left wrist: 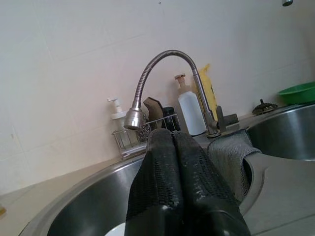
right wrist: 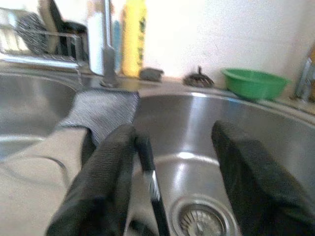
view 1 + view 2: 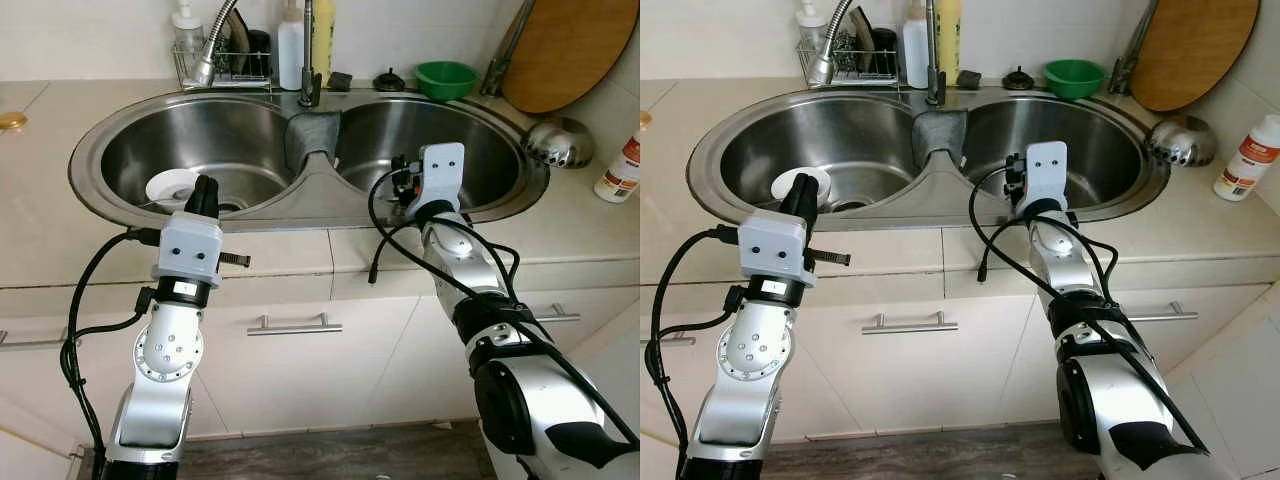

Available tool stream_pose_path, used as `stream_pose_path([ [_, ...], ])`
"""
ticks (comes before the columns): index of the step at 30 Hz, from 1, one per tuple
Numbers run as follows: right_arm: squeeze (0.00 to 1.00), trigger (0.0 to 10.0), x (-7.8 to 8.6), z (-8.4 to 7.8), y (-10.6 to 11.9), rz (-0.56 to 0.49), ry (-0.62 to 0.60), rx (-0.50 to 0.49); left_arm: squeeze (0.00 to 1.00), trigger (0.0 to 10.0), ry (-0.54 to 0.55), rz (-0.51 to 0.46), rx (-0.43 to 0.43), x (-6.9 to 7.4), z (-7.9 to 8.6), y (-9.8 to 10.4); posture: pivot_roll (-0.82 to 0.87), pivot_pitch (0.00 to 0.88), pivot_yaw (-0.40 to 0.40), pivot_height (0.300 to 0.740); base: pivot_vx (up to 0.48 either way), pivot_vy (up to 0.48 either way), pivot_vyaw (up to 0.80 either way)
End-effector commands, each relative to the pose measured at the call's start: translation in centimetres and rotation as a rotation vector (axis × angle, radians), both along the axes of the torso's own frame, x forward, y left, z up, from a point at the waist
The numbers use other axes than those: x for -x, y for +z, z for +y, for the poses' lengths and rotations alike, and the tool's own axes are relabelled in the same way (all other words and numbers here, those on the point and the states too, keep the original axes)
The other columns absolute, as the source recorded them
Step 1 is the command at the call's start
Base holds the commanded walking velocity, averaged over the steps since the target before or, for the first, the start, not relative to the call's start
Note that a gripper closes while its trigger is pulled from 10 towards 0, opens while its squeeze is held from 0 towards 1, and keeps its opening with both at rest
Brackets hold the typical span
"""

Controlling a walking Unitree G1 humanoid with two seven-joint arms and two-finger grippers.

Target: Kitchen organization

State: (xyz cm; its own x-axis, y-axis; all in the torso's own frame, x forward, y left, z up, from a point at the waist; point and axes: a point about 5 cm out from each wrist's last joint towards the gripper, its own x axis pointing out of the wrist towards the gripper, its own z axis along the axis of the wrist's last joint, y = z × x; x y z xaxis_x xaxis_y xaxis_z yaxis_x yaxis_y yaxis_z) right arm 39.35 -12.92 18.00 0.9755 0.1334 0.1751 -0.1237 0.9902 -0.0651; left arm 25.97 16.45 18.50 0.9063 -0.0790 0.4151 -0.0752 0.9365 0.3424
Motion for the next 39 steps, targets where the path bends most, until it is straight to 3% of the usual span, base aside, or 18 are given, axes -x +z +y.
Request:
stream_pose_path([
  [1,1.00,10.0,0.2,0.4,0.5,-0.040,0.046,-0.008,0.00,10.0,-0.012,0.022,0.004,0.0,-0.3,-0.3,0.04,0.005,-0.063,0.740,0.000,0.000,0.00],
  [9,1.00,10.0,1.2,1.1,-1.1,0.023,0.179,0.048,0.00,10.0,-0.017,0.044,0.011,0.0,-0.3,-0.7,0.04,0.010,-0.063,0.740,0.000,0.000,0.00],
  [14,1.00,10.0,1.2,0.5,-1.2,0.064,0.167,-0.017,0.00,10.0,-0.021,0.051,0.009,0.0,-0.4,-0.8,0.03,0.012,-0.061,0.740,0.000,0.000,0.00],
  [18,1.00,10.0,1.2,0.5,-1.0,0.120,0.168,-0.179,0.00,10.0,-0.021,0.057,0.009,0.0,-0.4,-0.8,0.03,0.010,-0.061,0.740,0.000,0.000,0.00],
  [20,1.00,10.0,1.1,0.4,-1.1,0.184,0.155,-0.348,0.00,10.0,-0.020,0.061,0.011,0.0,-0.4,-0.9,0.03,0.008,-0.062,0.740,0.000,0.000,0.00],
  [22,1.00,10.0,1.1,0.2,-1.3,0.204,0.130,-0.370,0.00,10.0,-0.019,0.063,0.014,-0.1,-0.4,-0.9,0.03,0.007,-0.063,0.740,0.000,0.000,0.00],
  [25,1.00,10.0,1.1,0.0,-1.3,0.193,0.106,-0.331,0.00,10.0,-0.018,0.064,0.015,0.0,-0.4,-1.0,0.03,0.007,-0.063,0.740,0.000,0.000,0.00],
  [27,1.00,10.0,1.4,-0.4,-0.9,0.141,0.069,-0.229,0.00,10.0,-0.018,0.065,0.016,0.0,-0.4,-1.0,0.03,0.004,-0.064,0.740,0.000,0.000,0.00],
  [28,0.20,10.0,1.6,-0.6,-0.4,0.087,0.049,-0.145,0.00,10.0,-0.018,0.066,0.016,0.0,-0.4,-1.0,0.03,0.004,-0.064,0.740,0.000,0.000,0.00],
  [29,0.00,10.0,2.0,-0.6,0.3,0.007,0.033,-0.036,0.00,10.0,-0.017,0.066,0.018,0.0,-0.3,-1.0,0.03,0.001,-0.064,0.740,0.000,0.000,0.00],
  [33,0.00,10.0,3.1,-0.6,1.2,-0.107,0.028,0.071,0.00,10.0,-0.016,0.069,0.022,0.0,-0.3,-1.1,0.03,0.000,-0.064,0.740,0.000,0.000,0.00],
  [39,0.00,10.0,4.7,-0.8,1.1,-0.185,0.035,0.114,0.00,10.0,-0.018,0.086,0.046,0.0,-0.3,-1.3,0.03,0.000,-0.067,0.740,0.000,0.000,0.00],
])
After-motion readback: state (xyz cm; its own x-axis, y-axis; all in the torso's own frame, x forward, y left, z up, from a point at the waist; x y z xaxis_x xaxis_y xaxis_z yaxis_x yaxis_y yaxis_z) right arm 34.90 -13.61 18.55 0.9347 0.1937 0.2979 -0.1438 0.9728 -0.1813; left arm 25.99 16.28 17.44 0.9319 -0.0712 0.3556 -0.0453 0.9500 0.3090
